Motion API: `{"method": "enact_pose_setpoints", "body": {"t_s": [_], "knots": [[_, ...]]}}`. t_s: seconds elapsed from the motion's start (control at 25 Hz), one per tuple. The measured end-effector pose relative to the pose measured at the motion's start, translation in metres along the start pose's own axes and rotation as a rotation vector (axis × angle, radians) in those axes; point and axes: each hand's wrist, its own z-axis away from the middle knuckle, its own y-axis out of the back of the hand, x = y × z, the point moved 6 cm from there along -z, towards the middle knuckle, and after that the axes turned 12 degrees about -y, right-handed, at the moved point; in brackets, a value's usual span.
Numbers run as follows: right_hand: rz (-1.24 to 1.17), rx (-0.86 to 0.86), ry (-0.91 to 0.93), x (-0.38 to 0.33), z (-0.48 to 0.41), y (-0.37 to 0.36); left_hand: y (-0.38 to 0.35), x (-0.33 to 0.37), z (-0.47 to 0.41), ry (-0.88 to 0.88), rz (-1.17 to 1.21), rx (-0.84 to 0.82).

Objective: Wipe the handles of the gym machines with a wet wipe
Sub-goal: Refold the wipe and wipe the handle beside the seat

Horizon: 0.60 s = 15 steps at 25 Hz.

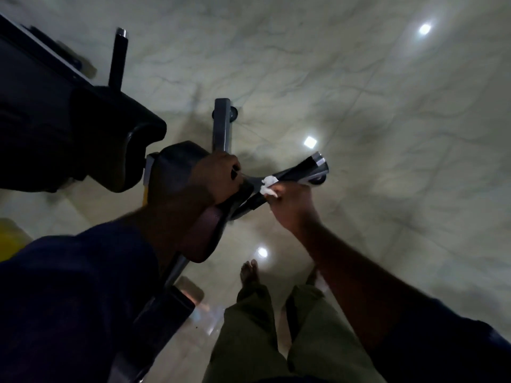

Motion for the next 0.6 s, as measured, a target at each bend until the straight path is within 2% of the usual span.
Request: {"method": "enact_pose_setpoints", "body": {"t_s": [0.08,0.16,0.24,0.32,0.4,0.48,0.52,0.6], "knots": [[-0.095,-0.072,-0.230,0.012,-0.014,0.054,-0.003,0.027,0.000,0.173,0.390,-0.020],[-0.515,-0.264,-0.364,0.011,-0.012,0.115,0.011,0.079,-0.002,0.154,0.752,-0.003],[-0.820,-0.411,-0.355,-0.003,0.001,0.174,0.035,0.135,-0.007,0.055,0.933,-0.008],[-0.766,-0.514,-0.239,-0.017,0.006,0.218,0.060,0.185,-0.017,-0.026,1.036,-0.026],[-0.613,-0.424,-0.137,-0.020,-0.004,0.256,0.079,0.225,-0.033,-0.078,1.087,0.000],[-0.496,-0.232,-0.094,-0.017,-0.022,0.299,0.100,0.252,-0.054,-0.056,1.169,0.089],[-0.513,-0.173,-0.096,-0.015,-0.031,0.318,0.108,0.260,-0.066,-0.019,1.233,0.131],[-0.690,-0.187,-0.143,-0.013,-0.053,0.347,0.120,0.267,-0.092,0.056,1.439,0.193]]}}
